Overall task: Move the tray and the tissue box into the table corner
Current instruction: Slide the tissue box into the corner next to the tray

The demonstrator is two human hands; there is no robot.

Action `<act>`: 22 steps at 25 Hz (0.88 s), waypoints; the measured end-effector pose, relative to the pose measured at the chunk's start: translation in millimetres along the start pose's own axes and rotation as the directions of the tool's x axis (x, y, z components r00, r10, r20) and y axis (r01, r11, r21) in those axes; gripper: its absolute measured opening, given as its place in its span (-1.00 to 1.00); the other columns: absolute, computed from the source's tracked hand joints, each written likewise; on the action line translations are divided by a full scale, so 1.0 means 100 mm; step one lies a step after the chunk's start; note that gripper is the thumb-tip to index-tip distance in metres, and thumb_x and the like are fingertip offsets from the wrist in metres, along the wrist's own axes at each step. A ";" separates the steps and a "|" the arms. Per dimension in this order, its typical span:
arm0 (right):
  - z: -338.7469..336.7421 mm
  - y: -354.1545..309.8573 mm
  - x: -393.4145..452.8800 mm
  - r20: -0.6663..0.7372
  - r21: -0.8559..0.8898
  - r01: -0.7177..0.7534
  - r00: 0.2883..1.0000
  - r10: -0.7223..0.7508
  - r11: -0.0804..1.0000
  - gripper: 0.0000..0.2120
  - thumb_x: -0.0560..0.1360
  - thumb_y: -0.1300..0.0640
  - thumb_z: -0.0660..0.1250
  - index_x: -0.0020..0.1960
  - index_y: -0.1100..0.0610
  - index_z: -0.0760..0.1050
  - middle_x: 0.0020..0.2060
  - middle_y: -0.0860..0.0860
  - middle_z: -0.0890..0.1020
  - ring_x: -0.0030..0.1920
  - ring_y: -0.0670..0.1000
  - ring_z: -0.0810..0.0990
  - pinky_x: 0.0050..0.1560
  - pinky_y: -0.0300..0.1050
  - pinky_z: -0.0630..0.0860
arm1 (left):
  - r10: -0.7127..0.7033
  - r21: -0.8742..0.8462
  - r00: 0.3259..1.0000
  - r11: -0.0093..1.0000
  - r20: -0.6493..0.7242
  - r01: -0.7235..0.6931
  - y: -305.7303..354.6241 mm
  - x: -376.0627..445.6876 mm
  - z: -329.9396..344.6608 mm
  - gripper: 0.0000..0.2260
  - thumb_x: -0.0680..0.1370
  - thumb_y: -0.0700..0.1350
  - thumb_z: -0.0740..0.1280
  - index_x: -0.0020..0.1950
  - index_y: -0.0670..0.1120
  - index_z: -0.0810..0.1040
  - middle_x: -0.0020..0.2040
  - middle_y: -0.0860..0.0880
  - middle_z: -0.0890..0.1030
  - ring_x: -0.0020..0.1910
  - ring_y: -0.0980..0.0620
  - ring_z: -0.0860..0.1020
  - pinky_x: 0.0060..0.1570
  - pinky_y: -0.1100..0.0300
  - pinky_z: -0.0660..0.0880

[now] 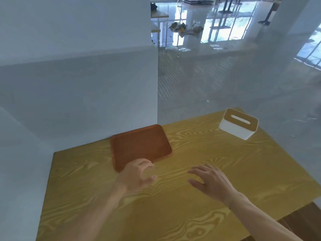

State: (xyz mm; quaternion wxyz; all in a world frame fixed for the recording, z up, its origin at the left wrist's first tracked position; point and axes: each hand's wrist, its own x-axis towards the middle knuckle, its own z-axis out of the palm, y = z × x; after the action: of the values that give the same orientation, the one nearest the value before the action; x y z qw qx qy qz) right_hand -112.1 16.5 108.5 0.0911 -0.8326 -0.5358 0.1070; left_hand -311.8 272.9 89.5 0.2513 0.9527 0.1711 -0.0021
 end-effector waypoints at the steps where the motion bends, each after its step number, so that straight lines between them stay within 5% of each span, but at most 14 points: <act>1: -0.04 -0.01 -0.17 -0.016 -0.008 -0.023 1.000 0.023 1.000 -0.51 0.56 -0.36 0.08 0.28 -0.12 0.55 0.24 -0.15 0.61 0.28 -0.04 0.52 0.20 -0.03 0.45 | 0.057 -0.012 0.998 0.998 0.015 -0.057 0.11 0.00 0.02 -0.43 0.49 0.39 0.19 0.35 0.07 0.52 0.39 0.11 0.48 0.39 0.16 0.37 0.35 0.16 0.25; 9: -0.21 0.05 -1.42 -0.049 -0.016 -0.350 0.936 0.349 0.936 -0.52 0.55 -0.36 0.09 0.31 -0.16 0.51 0.25 -0.17 0.58 0.29 -0.06 0.48 0.24 -0.05 0.41 | 0.362 -0.049 0.909 0.932 0.205 -0.360 0.96 0.27 0.40 -0.44 0.51 0.35 0.23 0.37 0.02 0.51 0.39 0.03 0.49 0.39 0.04 0.40 0.35 0.12 0.20; 16: -0.16 0.30 -2.02 -0.069 -0.031 -0.517 0.855 0.514 0.856 -0.49 0.53 -0.38 0.04 0.30 -0.18 0.49 0.26 -0.20 0.58 0.27 -0.08 0.48 0.26 -0.08 0.37 | 0.457 0.090 0.832 0.858 0.315 -0.505 1.61 0.42 0.86 -0.34 0.46 0.44 0.02 0.36 0.09 0.49 0.36 0.10 0.50 0.33 0.06 0.44 0.31 0.11 0.27; 22: -0.17 0.87 -2.33 -0.102 0.021 -0.540 0.836 0.539 0.841 -0.53 0.56 -0.33 0.09 0.30 -0.14 0.51 0.24 -0.17 0.60 0.26 -0.07 0.51 0.24 -0.05 0.40 | 0.459 0.171 0.794 0.814 0.397 -0.556 2.30 0.70 1.15 -0.45 0.53 0.34 0.10 0.40 0.07 0.45 0.41 0.08 0.46 0.38 0.08 0.40 0.38 0.12 0.21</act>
State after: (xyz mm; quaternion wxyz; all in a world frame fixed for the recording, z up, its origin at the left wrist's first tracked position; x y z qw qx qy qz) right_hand -125.4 -232.0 120.2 0.0814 -0.9545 -0.2746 0.0824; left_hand -161.0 52.9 93.1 0.1311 0.9737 -0.1412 -0.1213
